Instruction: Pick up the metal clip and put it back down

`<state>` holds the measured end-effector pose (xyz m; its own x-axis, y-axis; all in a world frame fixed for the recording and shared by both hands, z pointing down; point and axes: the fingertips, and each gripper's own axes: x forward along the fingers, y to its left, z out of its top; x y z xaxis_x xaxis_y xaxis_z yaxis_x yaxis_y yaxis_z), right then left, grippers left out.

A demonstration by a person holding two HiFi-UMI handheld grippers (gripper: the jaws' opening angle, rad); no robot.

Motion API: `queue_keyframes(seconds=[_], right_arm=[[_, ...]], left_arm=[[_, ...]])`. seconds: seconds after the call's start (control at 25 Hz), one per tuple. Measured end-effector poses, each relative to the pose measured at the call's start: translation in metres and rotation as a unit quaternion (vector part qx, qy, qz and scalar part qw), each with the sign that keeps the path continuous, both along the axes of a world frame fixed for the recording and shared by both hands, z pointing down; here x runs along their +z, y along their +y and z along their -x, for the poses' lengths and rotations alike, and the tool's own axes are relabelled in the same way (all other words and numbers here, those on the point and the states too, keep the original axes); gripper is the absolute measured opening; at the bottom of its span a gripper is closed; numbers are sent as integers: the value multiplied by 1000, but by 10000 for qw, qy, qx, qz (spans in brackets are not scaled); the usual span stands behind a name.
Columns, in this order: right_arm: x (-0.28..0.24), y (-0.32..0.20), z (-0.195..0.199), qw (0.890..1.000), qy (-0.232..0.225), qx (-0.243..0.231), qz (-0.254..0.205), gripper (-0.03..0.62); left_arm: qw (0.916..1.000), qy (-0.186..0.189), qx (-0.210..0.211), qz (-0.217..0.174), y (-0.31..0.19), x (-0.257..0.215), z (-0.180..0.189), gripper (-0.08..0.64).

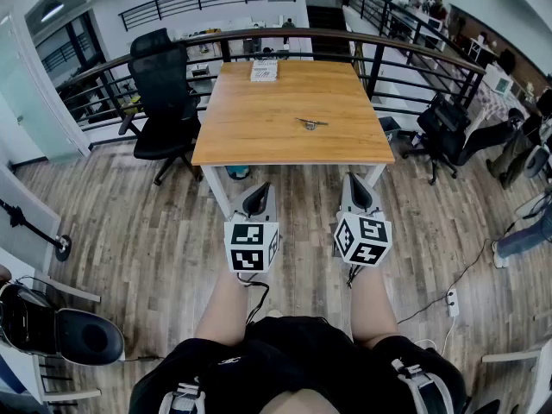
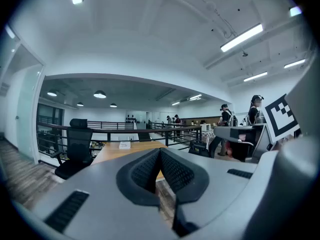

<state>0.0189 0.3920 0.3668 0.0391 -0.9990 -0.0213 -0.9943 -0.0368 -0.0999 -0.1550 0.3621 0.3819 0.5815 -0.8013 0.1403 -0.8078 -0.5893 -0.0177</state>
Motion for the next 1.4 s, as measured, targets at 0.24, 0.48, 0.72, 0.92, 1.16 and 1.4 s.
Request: queue_keyframes(seconds=[0.24,0.48,0.72,0.92,1.16,1.4], right_arm=[[-1,14,11,9996,-130,-203,-118,12],[2,4,20,9996,-74,-265,-40,12],[3,-18,22,9995,-53,-310,-22,12],[1,-40,33,9996,-66,-268,-96,12],[0,-64,31,9998,-92,-108,-103,12],[14,-90,18,9998,-166,49,-23,12]], left_arm=[[9995,228,223,41,18,0,3,15],[9994,300,154,44,9,0,12,15],[9990,371,208,123,-12,0,15,14],[9991,324,267,51,-38,-2,25,14],[9989,235,396,20,-72,-9,21,14],[9984,138,512,170,-102,10,11,14]])
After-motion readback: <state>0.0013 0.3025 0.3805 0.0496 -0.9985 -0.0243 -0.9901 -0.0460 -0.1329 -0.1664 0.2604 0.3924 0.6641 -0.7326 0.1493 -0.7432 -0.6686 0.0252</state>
